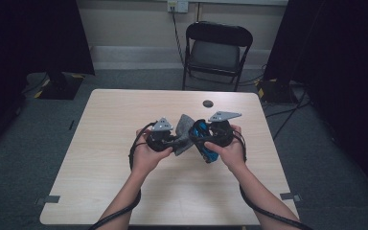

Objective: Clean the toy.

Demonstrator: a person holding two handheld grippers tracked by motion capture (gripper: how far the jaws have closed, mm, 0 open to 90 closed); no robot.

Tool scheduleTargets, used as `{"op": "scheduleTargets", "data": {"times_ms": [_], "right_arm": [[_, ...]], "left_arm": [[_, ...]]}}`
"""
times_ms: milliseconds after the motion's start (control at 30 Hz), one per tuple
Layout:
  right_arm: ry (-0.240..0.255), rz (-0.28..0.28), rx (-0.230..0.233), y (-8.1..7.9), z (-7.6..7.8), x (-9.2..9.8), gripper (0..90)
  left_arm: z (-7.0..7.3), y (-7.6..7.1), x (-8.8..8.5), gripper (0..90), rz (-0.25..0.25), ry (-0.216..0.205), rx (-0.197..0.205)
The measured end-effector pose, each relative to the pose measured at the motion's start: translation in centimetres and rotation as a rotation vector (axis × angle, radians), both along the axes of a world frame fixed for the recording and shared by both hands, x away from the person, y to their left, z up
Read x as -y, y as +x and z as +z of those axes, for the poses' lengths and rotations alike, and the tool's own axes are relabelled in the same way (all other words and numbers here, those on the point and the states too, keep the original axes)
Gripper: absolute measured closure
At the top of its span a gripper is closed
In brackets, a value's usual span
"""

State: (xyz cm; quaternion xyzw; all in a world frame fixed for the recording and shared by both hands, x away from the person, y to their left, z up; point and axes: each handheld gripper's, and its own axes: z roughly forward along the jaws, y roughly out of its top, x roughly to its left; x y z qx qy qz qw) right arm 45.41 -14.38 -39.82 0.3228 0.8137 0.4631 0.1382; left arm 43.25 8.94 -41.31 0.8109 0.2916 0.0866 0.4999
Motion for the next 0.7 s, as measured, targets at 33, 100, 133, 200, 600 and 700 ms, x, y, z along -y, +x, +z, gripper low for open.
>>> {"op": "scheduleTargets", "data": {"times_ms": [33, 100, 133, 200, 600, 700], "right_arm": [[0.005, 0.003, -0.001, 0.0, 0.0, 0.0, 25.4], [0.006, 0.002, 0.0, 0.0, 0.1, 0.0, 25.4], [0.006, 0.002, 0.001, 0.0, 0.1, 0.0, 25.4], [0.007, -0.001, 0.002, 0.0, 0.2, 0.0, 25.4], [0.013, -0.014, 0.01, 0.2, 0.4, -0.2, 25.5], [0.02, -0.016, 0.014, 0.3, 0.8, -0.4, 25.4]], "left_arm": [[0.0, 0.0, 0.0, 75.4, 0.0, 0.0, -0.003], [-0.1, 0.0, 0.1, 75.4, -0.003, -0.006, -0.006], [-0.1, 0.0, 0.1, 75.4, -0.003, -0.006, -0.006], [-0.2, 0.0, 0.3, 75.4, -0.012, -0.004, -0.003], [-0.7, -0.2, 0.9, 75.4, -0.034, 0.007, -0.029], [-0.8, -0.4, 1.5, 75.4, -0.05, 0.014, -0.03]]}}
